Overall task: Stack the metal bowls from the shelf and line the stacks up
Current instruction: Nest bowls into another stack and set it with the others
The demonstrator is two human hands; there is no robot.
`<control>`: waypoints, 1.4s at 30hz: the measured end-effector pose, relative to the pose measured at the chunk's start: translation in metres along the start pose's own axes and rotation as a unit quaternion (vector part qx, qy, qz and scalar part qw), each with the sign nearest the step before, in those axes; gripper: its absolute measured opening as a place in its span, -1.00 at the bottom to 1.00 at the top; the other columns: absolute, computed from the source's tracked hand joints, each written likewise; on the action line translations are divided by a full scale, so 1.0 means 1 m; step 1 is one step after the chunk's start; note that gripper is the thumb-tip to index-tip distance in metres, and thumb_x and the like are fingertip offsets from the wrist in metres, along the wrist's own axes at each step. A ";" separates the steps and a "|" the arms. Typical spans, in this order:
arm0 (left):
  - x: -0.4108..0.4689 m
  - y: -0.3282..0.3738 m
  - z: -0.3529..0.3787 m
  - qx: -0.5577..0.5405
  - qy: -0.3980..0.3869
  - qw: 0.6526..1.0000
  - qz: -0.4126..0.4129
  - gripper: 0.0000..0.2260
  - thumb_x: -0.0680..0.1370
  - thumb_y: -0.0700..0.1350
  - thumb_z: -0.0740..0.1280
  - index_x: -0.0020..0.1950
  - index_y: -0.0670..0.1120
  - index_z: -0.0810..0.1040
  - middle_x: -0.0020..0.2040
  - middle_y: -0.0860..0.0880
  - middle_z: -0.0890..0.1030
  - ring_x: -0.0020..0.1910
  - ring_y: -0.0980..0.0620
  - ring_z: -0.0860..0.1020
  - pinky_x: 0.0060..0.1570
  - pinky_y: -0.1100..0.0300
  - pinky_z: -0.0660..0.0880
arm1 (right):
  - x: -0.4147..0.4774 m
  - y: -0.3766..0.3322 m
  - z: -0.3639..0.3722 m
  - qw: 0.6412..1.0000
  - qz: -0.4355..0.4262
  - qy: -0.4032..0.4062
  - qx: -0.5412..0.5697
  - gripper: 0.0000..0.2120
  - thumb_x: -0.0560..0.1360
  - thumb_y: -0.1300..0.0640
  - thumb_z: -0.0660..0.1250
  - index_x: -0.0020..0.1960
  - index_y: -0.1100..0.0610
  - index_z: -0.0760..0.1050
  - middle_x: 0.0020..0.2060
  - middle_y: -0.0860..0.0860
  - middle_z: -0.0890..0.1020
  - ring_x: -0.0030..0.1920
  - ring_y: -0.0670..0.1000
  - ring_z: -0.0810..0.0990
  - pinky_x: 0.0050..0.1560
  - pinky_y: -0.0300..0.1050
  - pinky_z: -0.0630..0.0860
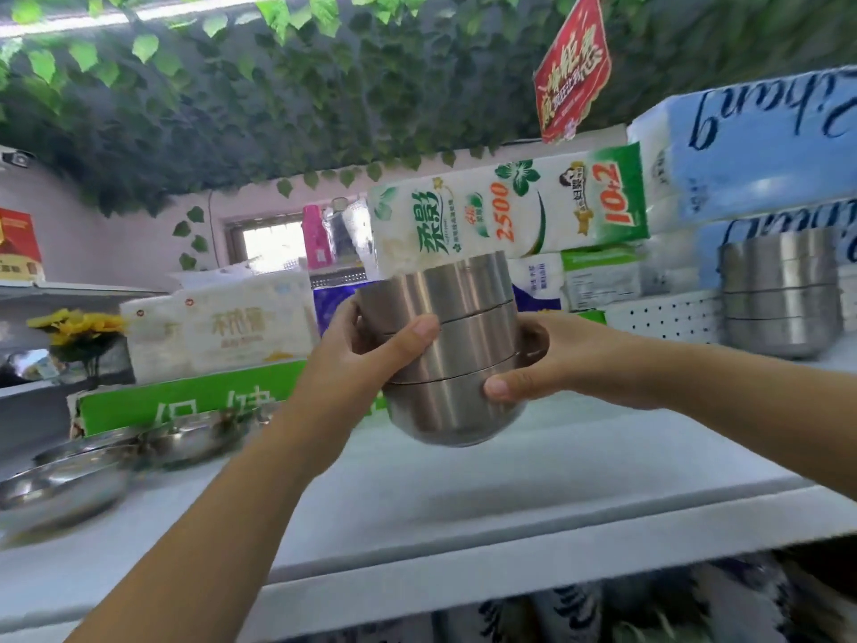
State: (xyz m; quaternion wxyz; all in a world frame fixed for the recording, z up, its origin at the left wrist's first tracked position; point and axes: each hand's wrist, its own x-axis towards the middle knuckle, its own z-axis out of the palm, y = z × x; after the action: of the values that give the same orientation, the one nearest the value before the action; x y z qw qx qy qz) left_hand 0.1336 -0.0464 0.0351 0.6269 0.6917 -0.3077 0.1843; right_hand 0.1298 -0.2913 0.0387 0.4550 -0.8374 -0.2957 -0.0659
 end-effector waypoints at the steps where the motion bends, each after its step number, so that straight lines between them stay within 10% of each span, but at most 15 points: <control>1: 0.001 0.003 0.022 0.000 -0.008 1.000 -0.001 -0.31 0.25 0.16 0.55 0.32 -0.01 0.51 0.17 0.02 0.68 0.18 0.01 0.64 0.27 -0.12 0.51 | -0.017 0.005 -0.016 1.000 0.003 0.004 -0.003 -0.43 0.32 -0.04 0.61 0.29 -0.10 0.53 0.15 -0.13 0.70 0.16 -0.11 0.67 0.11 -0.17 0.61; 15: 0.033 0.030 0.280 0.061 -0.121 0.991 0.019 -0.35 0.16 0.33 0.54 0.18 0.08 0.61 0.06 0.12 0.70 0.07 0.16 0.65 0.18 0.04 0.57 | -0.207 0.080 -0.201 0.987 0.087 0.118 -0.058 -0.29 0.18 -0.18 0.62 0.28 -0.02 0.55 0.11 -0.06 0.72 0.14 -0.04 0.69 0.19 -0.04 0.60; 20: 0.064 0.029 0.338 0.098 -0.156 0.983 0.023 -0.03 0.11 0.37 0.57 0.41 0.17 0.26 0.21 0.06 0.57 0.15 0.07 0.61 0.14 0.02 0.59 | -0.245 0.101 -0.248 0.974 0.125 0.173 -0.072 -0.36 0.28 -0.05 0.67 0.30 -0.03 0.54 0.10 -0.06 0.72 0.13 -0.06 0.69 0.21 -0.08 0.59; 28: 0.112 0.027 0.419 0.173 -0.272 0.940 0.109 -0.41 0.32 0.33 0.48 0.23 0.11 0.44 0.10 0.12 0.59 0.04 0.16 0.60 -0.08 0.27 0.55 | -0.285 0.130 -0.294 0.948 0.175 0.255 -0.082 -0.43 0.35 -0.04 0.62 0.31 -0.11 0.52 0.06 -0.18 0.72 0.07 -0.18 0.68 0.09 -0.25 0.57; 38: 0.163 0.010 0.496 0.254 -0.295 0.906 0.168 -0.47 0.33 0.49 0.32 -0.08 0.07 0.67 -0.18 0.04 0.70 -0.14 0.05 0.66 -0.05 0.14 0.59 | -0.308 0.184 -0.350 0.916 0.224 0.312 -0.115 -0.39 0.32 -0.10 0.65 0.30 -0.08 0.54 0.09 -0.11 0.72 0.12 -0.11 0.68 0.22 -0.13 0.59; 42: 0.178 0.005 0.523 0.303 -0.277 0.897 0.164 -0.50 0.31 0.52 0.32 -0.07 0.14 0.65 0.02 0.06 0.68 0.04 0.01 0.62 0.11 0.03 0.56 | -0.307 0.210 -0.382 0.925 0.231 0.283 -0.109 -0.35 0.33 -0.09 0.64 0.35 -0.07 0.49 0.14 -0.11 0.69 0.14 -0.09 0.66 0.17 -0.14 0.62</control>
State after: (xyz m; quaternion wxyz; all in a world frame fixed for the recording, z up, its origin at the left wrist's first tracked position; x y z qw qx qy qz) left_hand 0.1938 -0.5938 0.0762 0.2373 0.8112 -0.5068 0.1697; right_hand 0.0563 -0.8168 -0.0088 0.4287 -0.8732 0.0558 -0.2251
